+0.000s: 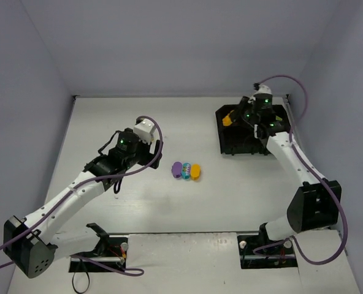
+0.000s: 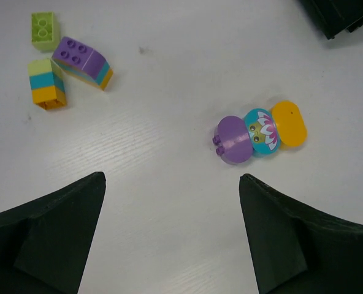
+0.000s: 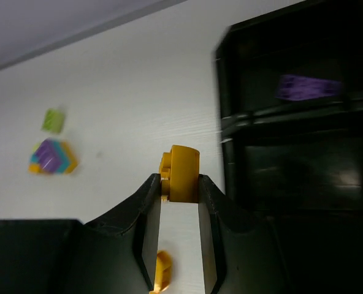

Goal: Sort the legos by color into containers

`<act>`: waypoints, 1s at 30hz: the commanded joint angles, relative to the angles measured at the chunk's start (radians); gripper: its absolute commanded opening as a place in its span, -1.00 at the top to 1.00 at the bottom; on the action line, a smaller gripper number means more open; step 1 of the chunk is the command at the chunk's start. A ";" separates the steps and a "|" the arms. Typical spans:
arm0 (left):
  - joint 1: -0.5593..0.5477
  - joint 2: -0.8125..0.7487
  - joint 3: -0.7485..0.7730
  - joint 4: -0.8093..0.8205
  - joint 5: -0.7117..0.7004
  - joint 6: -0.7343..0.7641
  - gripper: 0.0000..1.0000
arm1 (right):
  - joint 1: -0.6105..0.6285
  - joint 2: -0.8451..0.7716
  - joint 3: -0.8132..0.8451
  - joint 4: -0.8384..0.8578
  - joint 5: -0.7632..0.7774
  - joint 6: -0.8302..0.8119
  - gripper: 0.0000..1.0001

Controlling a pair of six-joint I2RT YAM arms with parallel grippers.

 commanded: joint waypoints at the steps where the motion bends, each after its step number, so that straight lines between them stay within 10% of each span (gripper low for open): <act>1: 0.018 -0.009 -0.036 0.035 -0.056 -0.136 -0.67 | -0.080 -0.078 -0.003 -0.045 0.245 -0.023 1.00; 8: 0.025 0.019 -0.059 0.036 -0.037 -0.163 -0.67 | -0.305 -0.055 -0.013 -0.111 0.475 -0.037 1.00; 23: 0.028 0.086 -0.028 0.018 0.004 -0.207 -0.67 | -0.419 0.267 0.049 -0.070 0.339 -0.060 0.86; 30: 0.026 0.082 -0.035 0.018 -0.011 -0.205 -0.67 | -0.419 0.306 0.104 -0.054 0.322 -0.088 -0.06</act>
